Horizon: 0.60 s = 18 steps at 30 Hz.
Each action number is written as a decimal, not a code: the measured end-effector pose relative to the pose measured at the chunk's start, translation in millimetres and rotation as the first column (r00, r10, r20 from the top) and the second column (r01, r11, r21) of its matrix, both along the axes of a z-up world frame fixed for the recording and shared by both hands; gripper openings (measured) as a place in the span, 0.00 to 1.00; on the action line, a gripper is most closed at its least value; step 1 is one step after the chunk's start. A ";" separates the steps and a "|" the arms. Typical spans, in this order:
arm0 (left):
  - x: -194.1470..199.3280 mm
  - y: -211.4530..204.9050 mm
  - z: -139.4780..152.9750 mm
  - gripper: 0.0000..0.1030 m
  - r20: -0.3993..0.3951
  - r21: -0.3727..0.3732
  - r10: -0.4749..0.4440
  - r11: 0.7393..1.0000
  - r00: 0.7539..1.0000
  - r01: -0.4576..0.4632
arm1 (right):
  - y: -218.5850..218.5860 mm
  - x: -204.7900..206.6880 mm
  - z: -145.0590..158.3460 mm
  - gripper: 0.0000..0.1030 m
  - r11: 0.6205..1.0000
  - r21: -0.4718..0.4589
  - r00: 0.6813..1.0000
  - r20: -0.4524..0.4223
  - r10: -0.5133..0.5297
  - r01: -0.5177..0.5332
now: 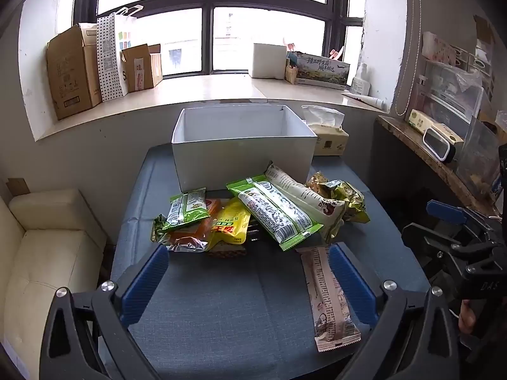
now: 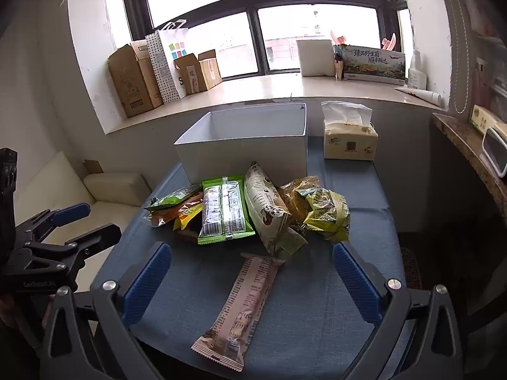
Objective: Organize snacks
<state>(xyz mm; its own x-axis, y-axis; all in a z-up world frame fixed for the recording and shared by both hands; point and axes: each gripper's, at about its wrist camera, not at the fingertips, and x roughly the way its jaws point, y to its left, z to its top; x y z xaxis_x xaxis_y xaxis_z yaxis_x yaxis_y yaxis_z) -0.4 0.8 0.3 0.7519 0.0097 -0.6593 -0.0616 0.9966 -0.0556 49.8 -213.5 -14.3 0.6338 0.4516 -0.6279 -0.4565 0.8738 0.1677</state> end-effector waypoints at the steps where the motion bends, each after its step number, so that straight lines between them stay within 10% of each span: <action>1: 0.0 0.9 0.1 1.00 -0.002 -0.006 0.003 1.000 1.000 -0.003 | -0.9 -0.2 0.8 1.00 1.000 0.002 1.000 0.004 0.002 -0.002; 18: -0.7 1.7 5.3 1.00 0.001 -0.017 -0.005 1.000 1.000 0.005 | 3.3 -5.5 3.4 1.00 1.000 -0.022 1.000 0.030 0.003 -0.003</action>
